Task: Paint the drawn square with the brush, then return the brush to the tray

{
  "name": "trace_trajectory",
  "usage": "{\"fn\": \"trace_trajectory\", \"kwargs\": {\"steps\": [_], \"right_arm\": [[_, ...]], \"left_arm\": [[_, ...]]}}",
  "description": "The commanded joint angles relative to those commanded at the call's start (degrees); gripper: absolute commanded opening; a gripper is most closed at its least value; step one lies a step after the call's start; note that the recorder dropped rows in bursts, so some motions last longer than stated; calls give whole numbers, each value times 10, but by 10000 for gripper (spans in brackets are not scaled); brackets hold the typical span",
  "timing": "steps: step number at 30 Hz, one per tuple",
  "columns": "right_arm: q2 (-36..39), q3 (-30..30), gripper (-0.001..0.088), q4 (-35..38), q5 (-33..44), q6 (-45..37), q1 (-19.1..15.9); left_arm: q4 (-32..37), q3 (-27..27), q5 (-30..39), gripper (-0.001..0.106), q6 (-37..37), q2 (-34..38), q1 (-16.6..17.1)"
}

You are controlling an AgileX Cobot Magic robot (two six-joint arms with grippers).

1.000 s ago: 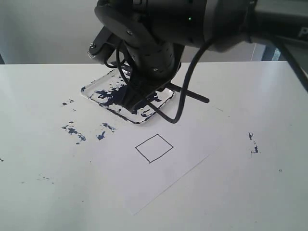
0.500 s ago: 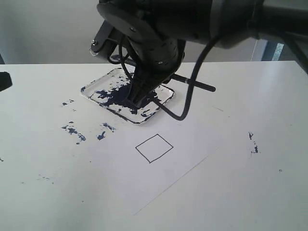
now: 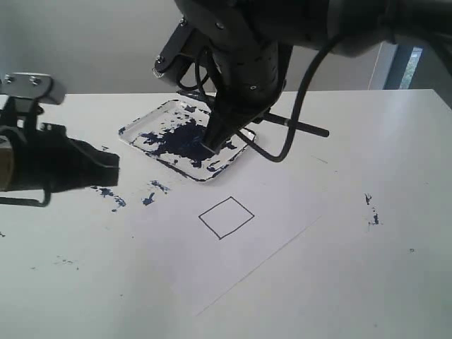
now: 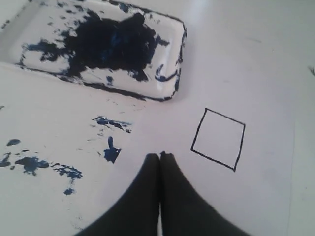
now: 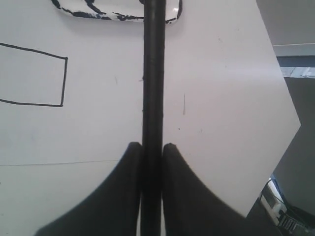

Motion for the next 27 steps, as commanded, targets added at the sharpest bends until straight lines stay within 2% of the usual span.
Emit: {"fn": "trace_trajectory", "kwargs": {"steps": [4, 9, 13, 16, 22, 27], "right_arm": [[-5, 0, 0, 0, 0, -2, -1], [-6, 0, 0, 0, 0, -11, -1], [-6, 0, 0, 0, 0, -11, -1], [-6, 0, 0, 0, 0, -11, -1], [-6, 0, 0, 0, 0, -11, -1], [-6, 0, 0, 0, 0, -11, -1]], "left_arm": [[0, -12, 39, 0, 12, 48, -24], [0, -33, 38, 0, 2, 104, -24], [0, -42, 15, 0, -23, 135, -24], [0, -47, -14, 0, -15, 143, -24], [0, -47, -20, 0, 112, 141, -24], [0, -47, -20, 0, 126, 141, -24]]}}
